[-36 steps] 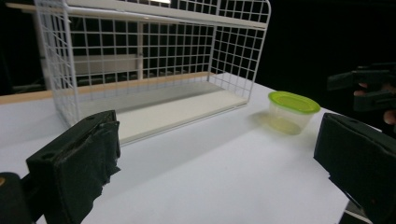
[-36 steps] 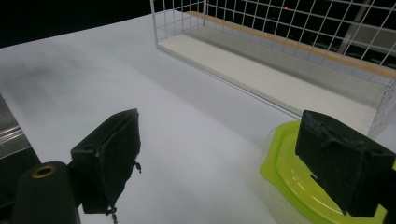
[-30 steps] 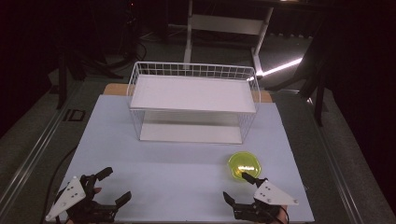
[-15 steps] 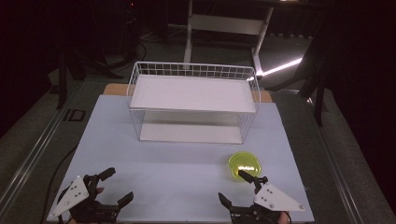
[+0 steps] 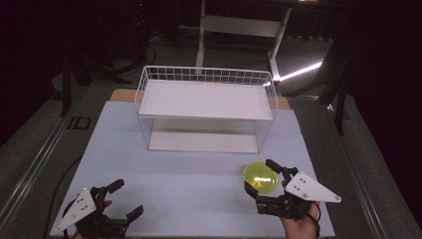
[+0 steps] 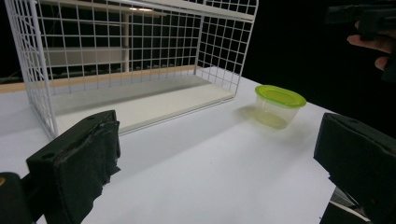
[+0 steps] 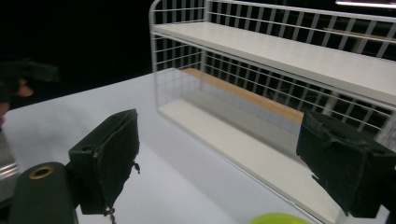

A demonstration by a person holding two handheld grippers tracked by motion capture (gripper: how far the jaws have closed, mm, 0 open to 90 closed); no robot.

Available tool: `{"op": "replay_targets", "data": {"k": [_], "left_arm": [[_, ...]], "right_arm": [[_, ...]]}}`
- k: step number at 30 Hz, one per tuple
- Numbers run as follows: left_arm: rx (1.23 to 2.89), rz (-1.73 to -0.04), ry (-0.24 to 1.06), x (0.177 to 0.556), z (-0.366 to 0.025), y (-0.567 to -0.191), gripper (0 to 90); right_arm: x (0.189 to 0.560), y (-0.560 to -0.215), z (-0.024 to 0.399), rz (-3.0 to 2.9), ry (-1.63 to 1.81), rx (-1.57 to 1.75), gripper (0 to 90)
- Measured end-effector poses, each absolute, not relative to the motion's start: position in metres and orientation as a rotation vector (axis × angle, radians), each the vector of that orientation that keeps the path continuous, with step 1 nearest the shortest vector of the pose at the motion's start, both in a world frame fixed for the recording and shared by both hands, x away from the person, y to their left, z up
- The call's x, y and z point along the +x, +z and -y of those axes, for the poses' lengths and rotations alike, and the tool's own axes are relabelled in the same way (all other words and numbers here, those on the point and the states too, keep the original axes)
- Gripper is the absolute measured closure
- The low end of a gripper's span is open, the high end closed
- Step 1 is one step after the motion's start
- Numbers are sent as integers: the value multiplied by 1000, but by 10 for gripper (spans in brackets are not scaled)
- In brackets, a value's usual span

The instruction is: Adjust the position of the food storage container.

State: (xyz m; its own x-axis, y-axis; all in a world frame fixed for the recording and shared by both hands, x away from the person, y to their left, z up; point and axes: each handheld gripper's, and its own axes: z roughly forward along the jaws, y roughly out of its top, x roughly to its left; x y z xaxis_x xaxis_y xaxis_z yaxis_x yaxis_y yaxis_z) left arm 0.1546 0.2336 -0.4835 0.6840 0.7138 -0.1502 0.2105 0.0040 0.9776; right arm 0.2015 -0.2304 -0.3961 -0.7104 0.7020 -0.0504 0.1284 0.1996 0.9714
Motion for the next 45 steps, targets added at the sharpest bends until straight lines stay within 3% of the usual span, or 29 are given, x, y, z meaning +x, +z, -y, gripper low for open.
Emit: {"op": "replay_targets", "data": {"k": [11, 16, 21, 26, 27, 32, 33, 34, 38, 45], "left_arm": [[1552, -789, 449, 155, -233, -484, 13], [1557, -780, 451, 154, -232, -484, 13], [1547, -791, 441, 156, -234, -484, 13], [1545, -790, 439, 156, -234, -484, 13], [1545, -790, 439, 156, -234, -484, 13], [1550, -789, 438, 156, -233, -485, 13], [1550, -789, 438, 156, -233, -485, 13], [1549, -791, 436, 156, -233, -485, 13], [1551, -792, 435, 156, -233, -485, 13], [1552, -788, 441, 157, -232, -485, 13]], "right_arm": [[236, -401, 254, -1948, 1486, 896, 139], [251, -411, 270, -1940, 1411, 973, 220], [259, -422, 281, -1959, 1342, 1063, 235], [262, -435, 291, -1941, 1260, 1150, 410], [262, -435, 291, -1941, 1260, 1150, 410], [265, -455, 307, -1943, 1177, 1233, 626], [265, -455, 307, -1943, 1177, 1233, 626], [264, -462, 312, -1948, 1153, 1265, 742], [260, -470, 317, -1969, 1111, 1289, 876], [250, -492, 324, -2003, 1068, 1358, 900]]}}
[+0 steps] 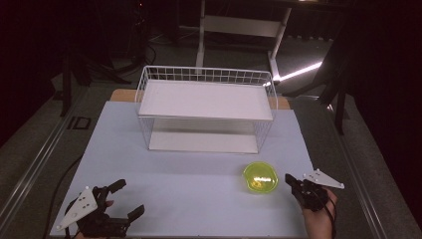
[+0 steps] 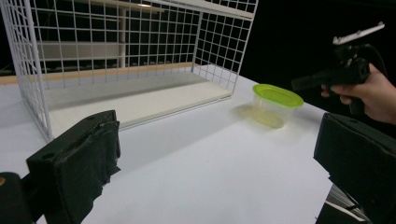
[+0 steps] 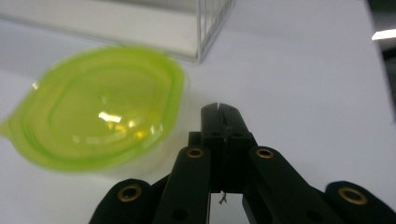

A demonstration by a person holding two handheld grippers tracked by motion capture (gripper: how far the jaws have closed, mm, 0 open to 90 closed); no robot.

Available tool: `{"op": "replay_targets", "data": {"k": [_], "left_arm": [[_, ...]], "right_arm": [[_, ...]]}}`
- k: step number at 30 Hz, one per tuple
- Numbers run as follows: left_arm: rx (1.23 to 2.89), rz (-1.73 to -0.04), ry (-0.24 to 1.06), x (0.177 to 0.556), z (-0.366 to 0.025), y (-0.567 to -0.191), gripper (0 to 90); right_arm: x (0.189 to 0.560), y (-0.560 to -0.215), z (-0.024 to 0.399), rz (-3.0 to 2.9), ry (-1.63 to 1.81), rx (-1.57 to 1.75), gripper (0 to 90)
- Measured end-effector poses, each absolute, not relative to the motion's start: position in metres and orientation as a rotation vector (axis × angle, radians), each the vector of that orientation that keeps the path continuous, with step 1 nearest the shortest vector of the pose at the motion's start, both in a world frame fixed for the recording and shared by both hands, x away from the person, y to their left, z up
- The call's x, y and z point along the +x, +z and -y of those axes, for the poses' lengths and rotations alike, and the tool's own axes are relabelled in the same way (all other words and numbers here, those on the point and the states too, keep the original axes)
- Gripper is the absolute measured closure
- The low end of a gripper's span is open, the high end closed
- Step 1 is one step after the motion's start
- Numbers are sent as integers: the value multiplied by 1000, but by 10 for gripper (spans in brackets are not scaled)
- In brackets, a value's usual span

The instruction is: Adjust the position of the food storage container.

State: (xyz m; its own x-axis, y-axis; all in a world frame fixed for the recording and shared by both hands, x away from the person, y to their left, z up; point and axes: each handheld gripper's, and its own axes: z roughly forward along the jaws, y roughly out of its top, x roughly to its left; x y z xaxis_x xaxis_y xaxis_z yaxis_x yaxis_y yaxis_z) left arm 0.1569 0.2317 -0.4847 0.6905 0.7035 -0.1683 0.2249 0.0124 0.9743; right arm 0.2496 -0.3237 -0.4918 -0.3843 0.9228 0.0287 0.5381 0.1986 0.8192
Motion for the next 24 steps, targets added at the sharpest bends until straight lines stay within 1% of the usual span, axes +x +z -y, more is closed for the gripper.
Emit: {"op": "replay_targets", "data": {"k": [1, 6, 14, 24], "left_arm": [[1558, -783, 447, 156, -231, -484, 13], [1554, -786, 437, 157, -229, -484, 13], [1548, -789, 421, 157, -227, -484, 13], [1543, -782, 424, 155, -226, -482, 13]], "right_arm": [[249, -501, 325, -2021, 1066, 1391, 900], [250, -517, 323, -2069, 1048, 1446, 900], [256, -526, 308, -2125, 1046, 1429, 900], [261, -528, 286, -2200, 1052, 1387, 900]]}}
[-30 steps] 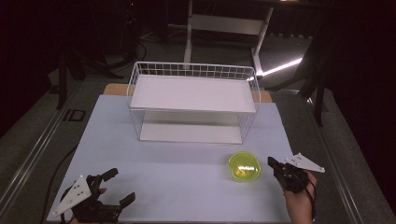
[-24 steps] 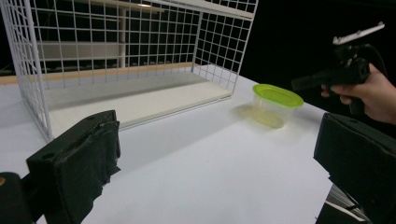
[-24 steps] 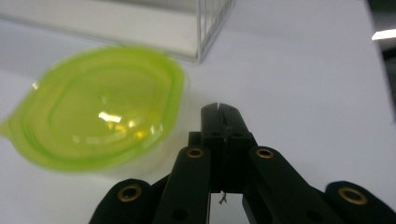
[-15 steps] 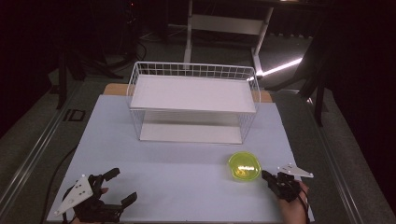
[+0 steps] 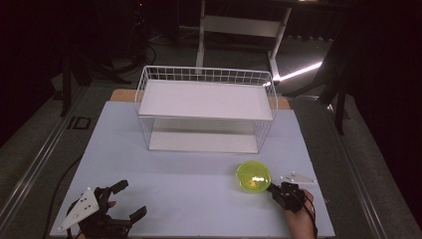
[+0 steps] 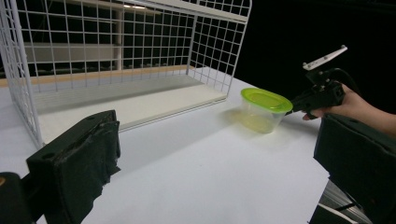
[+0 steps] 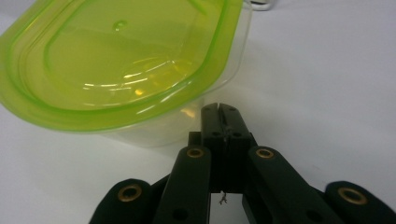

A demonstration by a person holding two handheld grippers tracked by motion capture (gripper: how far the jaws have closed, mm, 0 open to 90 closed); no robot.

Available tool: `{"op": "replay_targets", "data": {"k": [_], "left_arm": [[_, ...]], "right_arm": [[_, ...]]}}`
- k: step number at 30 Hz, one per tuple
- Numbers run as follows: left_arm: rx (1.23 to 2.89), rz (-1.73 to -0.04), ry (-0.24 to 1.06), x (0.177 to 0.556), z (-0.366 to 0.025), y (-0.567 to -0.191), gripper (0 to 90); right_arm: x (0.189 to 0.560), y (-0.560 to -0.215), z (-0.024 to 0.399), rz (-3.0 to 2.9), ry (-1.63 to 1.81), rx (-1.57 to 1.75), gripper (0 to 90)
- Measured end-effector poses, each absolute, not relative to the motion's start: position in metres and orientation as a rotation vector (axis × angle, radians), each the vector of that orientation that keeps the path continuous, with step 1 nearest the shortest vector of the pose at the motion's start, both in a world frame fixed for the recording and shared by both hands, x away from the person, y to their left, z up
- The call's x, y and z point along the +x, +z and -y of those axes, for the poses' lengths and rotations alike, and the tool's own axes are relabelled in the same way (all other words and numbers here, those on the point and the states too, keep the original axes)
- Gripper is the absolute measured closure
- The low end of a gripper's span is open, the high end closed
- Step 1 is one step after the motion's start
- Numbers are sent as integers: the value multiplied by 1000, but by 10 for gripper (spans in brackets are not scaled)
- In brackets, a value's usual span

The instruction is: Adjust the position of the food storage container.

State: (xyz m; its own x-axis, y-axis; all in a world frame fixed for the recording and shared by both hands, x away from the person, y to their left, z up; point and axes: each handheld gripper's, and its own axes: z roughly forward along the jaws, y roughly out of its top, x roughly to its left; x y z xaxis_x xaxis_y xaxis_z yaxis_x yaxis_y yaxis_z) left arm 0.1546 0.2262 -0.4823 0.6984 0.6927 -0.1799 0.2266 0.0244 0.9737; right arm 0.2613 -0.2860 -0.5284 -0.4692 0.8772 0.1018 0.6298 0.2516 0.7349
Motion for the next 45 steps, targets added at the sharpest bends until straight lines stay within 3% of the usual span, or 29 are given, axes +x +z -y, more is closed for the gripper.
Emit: {"op": "replay_targets", "data": {"k": [45], "left_arm": [[1570, -749, 428, 151, -224, -481, 13]], "right_arm": [[295, -535, 163, -2397, 1179, 1280, 900]]}}
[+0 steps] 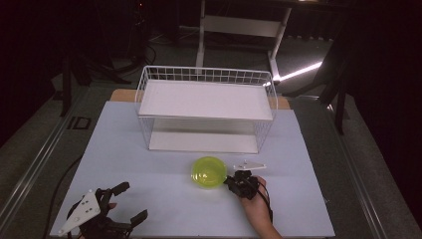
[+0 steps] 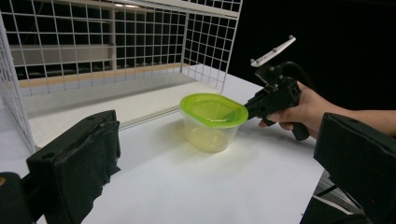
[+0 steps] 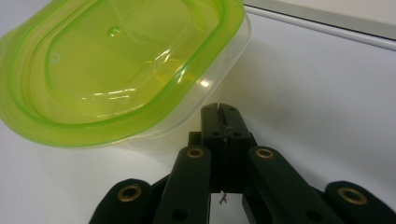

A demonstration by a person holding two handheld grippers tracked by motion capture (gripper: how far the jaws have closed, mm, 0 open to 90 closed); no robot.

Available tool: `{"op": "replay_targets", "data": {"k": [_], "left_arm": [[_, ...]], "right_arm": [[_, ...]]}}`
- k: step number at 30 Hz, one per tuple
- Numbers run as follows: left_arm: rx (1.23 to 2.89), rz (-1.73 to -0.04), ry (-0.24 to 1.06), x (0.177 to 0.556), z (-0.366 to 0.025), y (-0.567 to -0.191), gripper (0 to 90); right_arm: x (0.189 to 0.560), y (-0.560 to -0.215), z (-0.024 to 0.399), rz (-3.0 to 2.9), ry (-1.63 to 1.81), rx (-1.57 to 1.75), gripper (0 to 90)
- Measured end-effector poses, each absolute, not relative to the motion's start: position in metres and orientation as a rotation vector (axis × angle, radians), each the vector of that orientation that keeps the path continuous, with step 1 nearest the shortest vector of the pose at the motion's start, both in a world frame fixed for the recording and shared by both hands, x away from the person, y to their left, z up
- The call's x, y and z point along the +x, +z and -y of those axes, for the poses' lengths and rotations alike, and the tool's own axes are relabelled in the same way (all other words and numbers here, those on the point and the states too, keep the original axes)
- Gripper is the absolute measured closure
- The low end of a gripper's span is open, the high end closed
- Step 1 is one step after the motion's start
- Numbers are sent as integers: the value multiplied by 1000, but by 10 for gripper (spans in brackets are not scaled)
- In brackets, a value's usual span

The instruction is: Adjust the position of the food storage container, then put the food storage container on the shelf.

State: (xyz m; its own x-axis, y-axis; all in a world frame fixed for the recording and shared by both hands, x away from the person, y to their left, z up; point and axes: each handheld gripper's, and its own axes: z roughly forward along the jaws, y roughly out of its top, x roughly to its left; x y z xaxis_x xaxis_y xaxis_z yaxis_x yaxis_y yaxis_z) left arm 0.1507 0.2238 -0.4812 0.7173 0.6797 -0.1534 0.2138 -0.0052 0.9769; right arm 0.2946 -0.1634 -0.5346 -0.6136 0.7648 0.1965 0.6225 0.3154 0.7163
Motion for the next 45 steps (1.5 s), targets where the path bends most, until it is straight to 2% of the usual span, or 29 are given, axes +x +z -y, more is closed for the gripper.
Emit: {"op": "replay_targets", "data": {"k": [21, 24, 28, 34, 37, 39, 42, 44, 45], "left_arm": [[1567, -742, 426, 150, -225, -481, 13], [1572, -742, 425, 150, -225, -481, 13], [1579, -732, 428, 151, -224, -482, 13], [1582, -733, 405, 151, -223, -484, 13], [1593, -733, 400, 152, -223, -485, 13], [1605, -732, 398, 154, -222, -486, 13], [1626, -721, 412, 156, -220, -489, 13], [1659, -717, 419, 157, -217, -489, 13], [1668, -718, 419, 157, -216, -488, 14]], "right_arm": [[297, -534, 145, -2420, 1133, 1227, 897], [292, -530, 154, -2393, 1120, 1233, 867], [281, -517, 164, -2380, 1161, 1183, 748], [264, -497, 175, -2366, 1200, 1148, 723], [256, -490, 179, -2357, 1230, 1108, 631], [251, -487, 181, -2349, 1246, 1088, 455], [245, -485, 183, -2338, 1291, 1076, 261], [241, -483, 183, -2333, 1294, 1057, 200], [238, -483, 183, -2345, 1310, 1056, 198]]}}
